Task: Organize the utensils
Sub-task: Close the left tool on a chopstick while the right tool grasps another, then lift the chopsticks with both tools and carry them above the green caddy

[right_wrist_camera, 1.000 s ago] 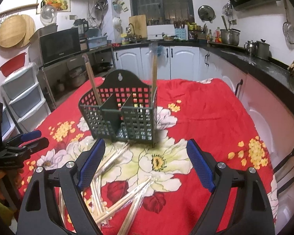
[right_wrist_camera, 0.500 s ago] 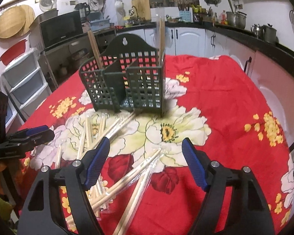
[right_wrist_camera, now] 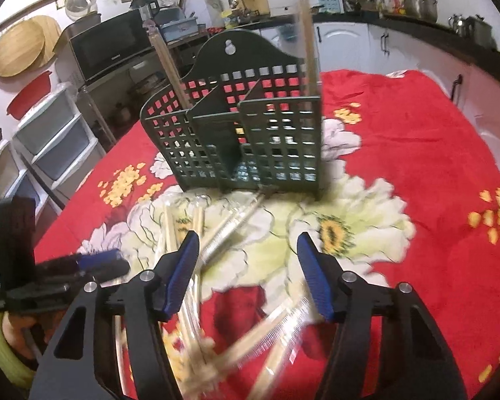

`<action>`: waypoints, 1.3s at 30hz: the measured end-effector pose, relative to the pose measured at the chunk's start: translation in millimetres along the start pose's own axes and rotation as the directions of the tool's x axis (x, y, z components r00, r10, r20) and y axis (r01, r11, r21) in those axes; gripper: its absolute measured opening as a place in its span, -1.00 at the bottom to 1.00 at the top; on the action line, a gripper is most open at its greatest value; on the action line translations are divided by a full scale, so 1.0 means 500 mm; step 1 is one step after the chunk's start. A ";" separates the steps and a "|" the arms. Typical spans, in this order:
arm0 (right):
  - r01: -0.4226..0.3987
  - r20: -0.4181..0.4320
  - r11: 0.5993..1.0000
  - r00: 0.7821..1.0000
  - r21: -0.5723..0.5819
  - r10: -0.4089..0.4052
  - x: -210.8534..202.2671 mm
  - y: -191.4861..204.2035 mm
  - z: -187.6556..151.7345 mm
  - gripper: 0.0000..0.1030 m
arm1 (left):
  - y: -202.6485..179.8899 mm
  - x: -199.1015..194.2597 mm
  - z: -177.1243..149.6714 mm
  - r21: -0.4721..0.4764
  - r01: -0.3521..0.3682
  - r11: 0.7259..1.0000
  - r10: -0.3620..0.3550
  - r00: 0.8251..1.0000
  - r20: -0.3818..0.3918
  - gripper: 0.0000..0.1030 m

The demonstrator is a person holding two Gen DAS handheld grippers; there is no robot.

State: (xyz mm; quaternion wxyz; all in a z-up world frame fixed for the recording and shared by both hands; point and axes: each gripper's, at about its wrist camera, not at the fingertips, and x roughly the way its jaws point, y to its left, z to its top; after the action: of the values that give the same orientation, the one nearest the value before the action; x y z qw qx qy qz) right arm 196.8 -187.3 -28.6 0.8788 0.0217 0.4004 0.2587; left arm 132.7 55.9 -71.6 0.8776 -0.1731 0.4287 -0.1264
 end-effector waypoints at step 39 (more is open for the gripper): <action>-0.115 0.198 0.993 0.974 -0.002 0.113 -0.160 0.031 0.098 -0.88 | -0.060 -0.088 0.087 0.090 0.114 0.989 -0.124 0.985 0.118 -0.96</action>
State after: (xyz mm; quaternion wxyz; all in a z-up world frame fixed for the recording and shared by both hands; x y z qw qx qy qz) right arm 181.8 -203.4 63.9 0.8979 0.0743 0.3103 0.3032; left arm 138.9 53.2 -3.1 0.8997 -0.1694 0.3571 -0.1852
